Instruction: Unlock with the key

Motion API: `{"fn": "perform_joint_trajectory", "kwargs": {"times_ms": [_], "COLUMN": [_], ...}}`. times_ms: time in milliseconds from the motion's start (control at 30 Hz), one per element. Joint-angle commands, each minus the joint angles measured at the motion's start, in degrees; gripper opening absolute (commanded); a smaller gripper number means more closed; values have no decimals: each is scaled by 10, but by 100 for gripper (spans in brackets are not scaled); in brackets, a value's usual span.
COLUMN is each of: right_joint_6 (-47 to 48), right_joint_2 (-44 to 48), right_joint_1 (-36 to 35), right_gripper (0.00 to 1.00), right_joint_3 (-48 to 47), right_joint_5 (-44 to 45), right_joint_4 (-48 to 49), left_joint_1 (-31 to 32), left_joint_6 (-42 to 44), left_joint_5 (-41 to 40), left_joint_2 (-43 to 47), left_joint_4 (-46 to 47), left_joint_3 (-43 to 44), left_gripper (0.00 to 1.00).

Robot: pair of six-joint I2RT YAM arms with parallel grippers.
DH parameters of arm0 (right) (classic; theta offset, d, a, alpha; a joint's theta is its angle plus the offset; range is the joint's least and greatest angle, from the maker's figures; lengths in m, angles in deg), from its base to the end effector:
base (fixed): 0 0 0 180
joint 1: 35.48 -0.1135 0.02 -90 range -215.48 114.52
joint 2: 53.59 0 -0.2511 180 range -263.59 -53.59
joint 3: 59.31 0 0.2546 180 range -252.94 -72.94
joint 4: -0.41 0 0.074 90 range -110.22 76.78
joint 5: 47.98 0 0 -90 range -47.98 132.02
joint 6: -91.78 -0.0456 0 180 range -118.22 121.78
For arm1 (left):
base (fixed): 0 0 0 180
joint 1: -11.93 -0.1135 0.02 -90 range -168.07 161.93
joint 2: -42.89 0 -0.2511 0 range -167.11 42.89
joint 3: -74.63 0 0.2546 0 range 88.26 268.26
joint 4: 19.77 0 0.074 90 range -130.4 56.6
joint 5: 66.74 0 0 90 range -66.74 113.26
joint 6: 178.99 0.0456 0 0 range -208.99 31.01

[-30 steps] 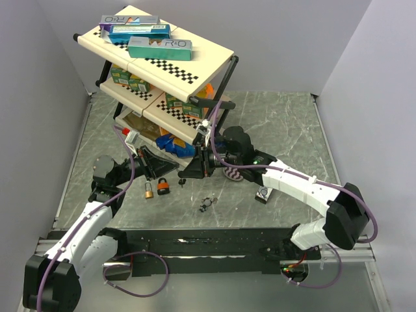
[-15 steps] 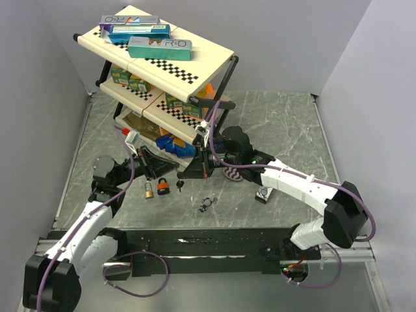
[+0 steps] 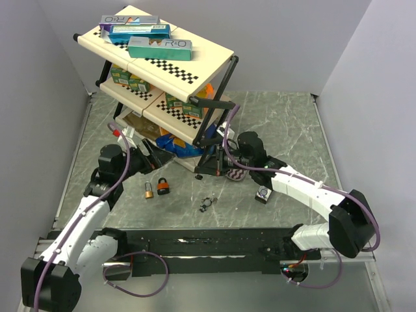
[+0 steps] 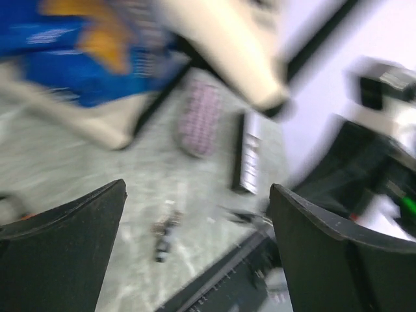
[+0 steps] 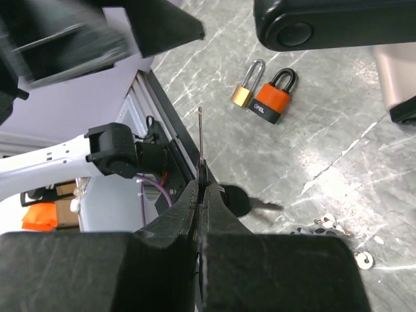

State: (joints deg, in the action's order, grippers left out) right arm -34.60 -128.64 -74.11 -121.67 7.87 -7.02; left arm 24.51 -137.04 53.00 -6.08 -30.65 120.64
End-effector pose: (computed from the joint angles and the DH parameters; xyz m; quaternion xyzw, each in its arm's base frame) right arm 0.2250 0.2126 0.2617 -0.1835 0.7802 0.5243 0.2878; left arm 0.2095 -0.0699 0.2626 -0.0810 0.7728 -0.4753 0.4126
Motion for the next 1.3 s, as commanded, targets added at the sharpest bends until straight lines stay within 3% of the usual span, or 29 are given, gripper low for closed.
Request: {"fn": "perform_joint_trajectory", "kwargs": {"times_ms": [0,33,167,467,600,1267], "right_joint_6": [14,18,40,47,39,39], "right_joint_2": [42,45,55,58,60,86], "right_joint_1": [1,0,0,0,-1,-49], "right_gripper": [0,0,0,0,0,0], "right_joint_3": [2,3,8,12,20,26], "right_joint_5": [26,28,46,48,48,97], "right_joint_4": [21,11,-14,-30,-23,-45], "left_joint_1": [1,2,7,98,125,138], "left_joint_6": [51,61,83,86,88,123], "left_joint_5": [-169,-185,-243,-348,-367,-340], "left_joint_2": [-13,-23,-65,-167,-203,-303], "left_joint_4": [-154,-192,-263,-329,-329,-272], "left_joint_3": [43,48,64,87,95,116], "left_gripper": [98,99,79,73,62,66]}}
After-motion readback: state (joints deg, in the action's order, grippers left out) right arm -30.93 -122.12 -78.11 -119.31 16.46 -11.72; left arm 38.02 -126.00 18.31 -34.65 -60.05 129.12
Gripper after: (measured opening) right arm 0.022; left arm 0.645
